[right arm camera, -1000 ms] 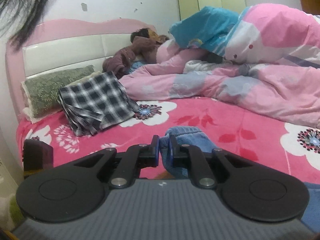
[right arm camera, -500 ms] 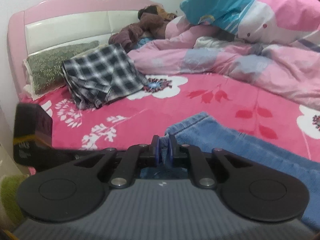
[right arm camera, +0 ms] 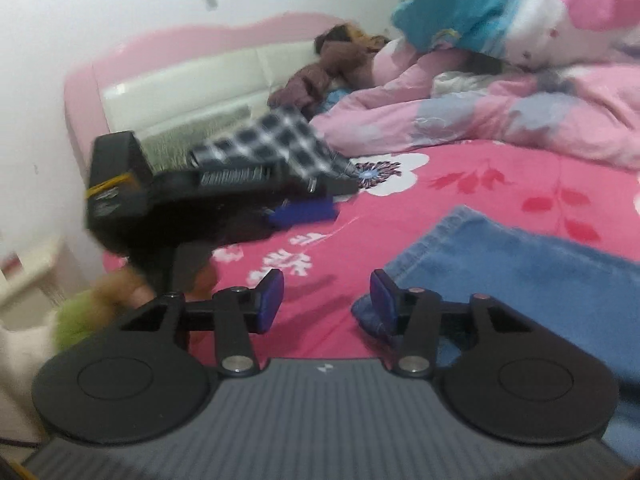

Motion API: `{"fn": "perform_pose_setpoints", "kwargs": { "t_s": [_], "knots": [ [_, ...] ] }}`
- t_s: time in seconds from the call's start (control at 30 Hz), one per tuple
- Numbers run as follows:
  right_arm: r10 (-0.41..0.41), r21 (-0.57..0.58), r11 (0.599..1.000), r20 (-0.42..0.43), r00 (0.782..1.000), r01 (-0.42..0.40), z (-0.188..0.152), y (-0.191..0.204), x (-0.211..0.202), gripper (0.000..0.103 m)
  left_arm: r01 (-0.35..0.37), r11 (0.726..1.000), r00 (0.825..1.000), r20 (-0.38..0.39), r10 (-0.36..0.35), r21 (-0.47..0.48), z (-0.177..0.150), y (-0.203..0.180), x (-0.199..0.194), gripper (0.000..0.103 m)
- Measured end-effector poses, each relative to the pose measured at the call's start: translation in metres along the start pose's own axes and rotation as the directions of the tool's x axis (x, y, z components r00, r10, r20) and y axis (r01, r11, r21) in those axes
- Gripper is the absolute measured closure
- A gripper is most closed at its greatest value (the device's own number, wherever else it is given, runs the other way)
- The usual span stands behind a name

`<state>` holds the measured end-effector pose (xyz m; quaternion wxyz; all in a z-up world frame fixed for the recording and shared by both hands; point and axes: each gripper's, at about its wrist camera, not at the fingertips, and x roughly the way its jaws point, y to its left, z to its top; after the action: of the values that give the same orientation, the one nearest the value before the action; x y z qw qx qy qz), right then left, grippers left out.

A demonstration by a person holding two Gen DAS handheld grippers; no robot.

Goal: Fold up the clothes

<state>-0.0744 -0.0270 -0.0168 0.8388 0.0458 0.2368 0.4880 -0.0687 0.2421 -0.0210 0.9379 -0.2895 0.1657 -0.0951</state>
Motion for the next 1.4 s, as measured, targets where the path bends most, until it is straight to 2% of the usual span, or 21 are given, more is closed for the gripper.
{"fn": "perform_pose_setpoints", "kwargs": {
  "t_s": [0.1,0.17,0.23,0.33,0.37,0.4,0.47,0.53,0.63,0.73,0.8,0.87,1.0,1.07,1.17,1.23,1.27,1.4],
  "knots": [
    [-0.065,0.123,0.991,0.087,0.994,0.054,-0.008,-0.025,-0.061,0.058,0.094,0.994,0.993,-0.079,-0.09,0.049,0.001,-0.037,0.027,0.058],
    [-0.148,0.201,0.973,0.152,0.977,0.116,-0.017,-0.044,-0.105,0.062,0.12,0.989,0.981,-0.166,-0.104,0.09,-0.009,-0.059,0.05,0.057],
    [-0.274,0.268,0.939,0.208,0.939,0.215,-0.027,-0.063,-0.154,0.066,0.079,0.987,0.972,-0.231,-0.045,0.14,-0.027,-0.069,0.069,0.062],
    [-0.471,0.314,0.863,0.216,0.856,0.396,-0.036,-0.093,-0.205,0.076,-0.026,0.983,0.951,-0.298,0.08,0.181,-0.052,-0.065,0.09,0.074],
    [-0.526,0.323,0.832,0.204,0.826,0.451,-0.037,-0.104,-0.217,0.082,-0.052,0.977,0.951,-0.287,0.112,0.207,-0.057,-0.064,0.09,0.082],
    [-0.558,0.316,0.814,0.194,0.807,0.487,-0.036,-0.115,-0.224,0.087,-0.078,0.969,0.951,-0.275,0.143,0.233,-0.062,-0.063,0.091,0.09],
    [-0.596,0.283,0.793,0.181,0.782,0.539,-0.033,-0.139,-0.23,0.091,-0.108,0.959,0.949,-0.261,0.178,0.26,-0.067,-0.063,0.091,0.089],
    [-0.595,0.236,0.799,0.171,0.786,0.553,-0.03,-0.164,-0.229,0.094,-0.124,0.956,0.947,-0.255,0.194,0.265,-0.068,-0.064,0.091,0.09],
    [-0.564,0.151,0.824,0.119,0.817,0.547,-0.037,-0.194,-0.215,0.095,-0.157,0.942,0.944,-0.236,0.232,0.298,-0.072,-0.066,0.092,0.09],
    [-0.552,0.034,0.832,-0.057,0.832,0.554,-0.067,-0.227,-0.183,0.099,-0.178,0.923,0.942,-0.211,0.26,0.341,-0.076,-0.072,0.094,0.09],
    [-0.512,0.051,0.857,-0.015,0.859,0.512,-0.08,-0.234,-0.188,0.099,-0.189,0.911,0.94,-0.2,0.276,0.367,-0.078,-0.074,0.096,0.09],
    [-0.505,0.054,0.86,-0.049,0.862,0.507,-0.064,-0.235,-0.192,0.099,-0.189,0.912,0.941,-0.199,0.274,0.363,-0.078,-0.073,0.097,0.09],
    [-0.511,-0.064,0.858,0.009,0.86,0.51,-0.028,-0.232,-0.193,0.098,-0.183,0.918,0.942,-0.202,0.266,0.353,-0.077,-0.07,0.099,0.09],
    [-0.497,-0.099,0.863,0.001,0.867,0.495,-0.018,-0.245,-0.184,0.098,-0.185,0.916,0.943,-0.199,0.268,0.355,-0.077,-0.07,0.099,0.09],
    [-0.512,-0.162,0.855,-0.114,0.851,0.493,-0.03,-0.277,-0.165,0.1,-0.184,0.916,0.944,-0.195,0.266,0.358,-0.078,-0.069,0.1,0.09],
    [-0.464,-0.088,0.885,-0.099,0.881,0.456,-0.038,-0.292,-0.175,0.1,-0.183,0.916,0.945,-0.193,0.264,0.357,-0.078,-0.068,0.101,0.09],
    [-0.458,-0.056,0.889,-0.102,0.883,0.455,-0.032,-0.294,-0.177,0.102,-0.183,0.916,0.945,-0.193,0.264,0.357,-0.078,-0.068,0.101,0.09],
    [-0.461,-0.112,0.883,-0.03,0.887,0.455,-0.009,-0.281,-0.177,0.1,-0.181,0.92,0.946,-0.195,0.26,0.349,-0.077,-0.066,0.103,0.09]
  ]
}}
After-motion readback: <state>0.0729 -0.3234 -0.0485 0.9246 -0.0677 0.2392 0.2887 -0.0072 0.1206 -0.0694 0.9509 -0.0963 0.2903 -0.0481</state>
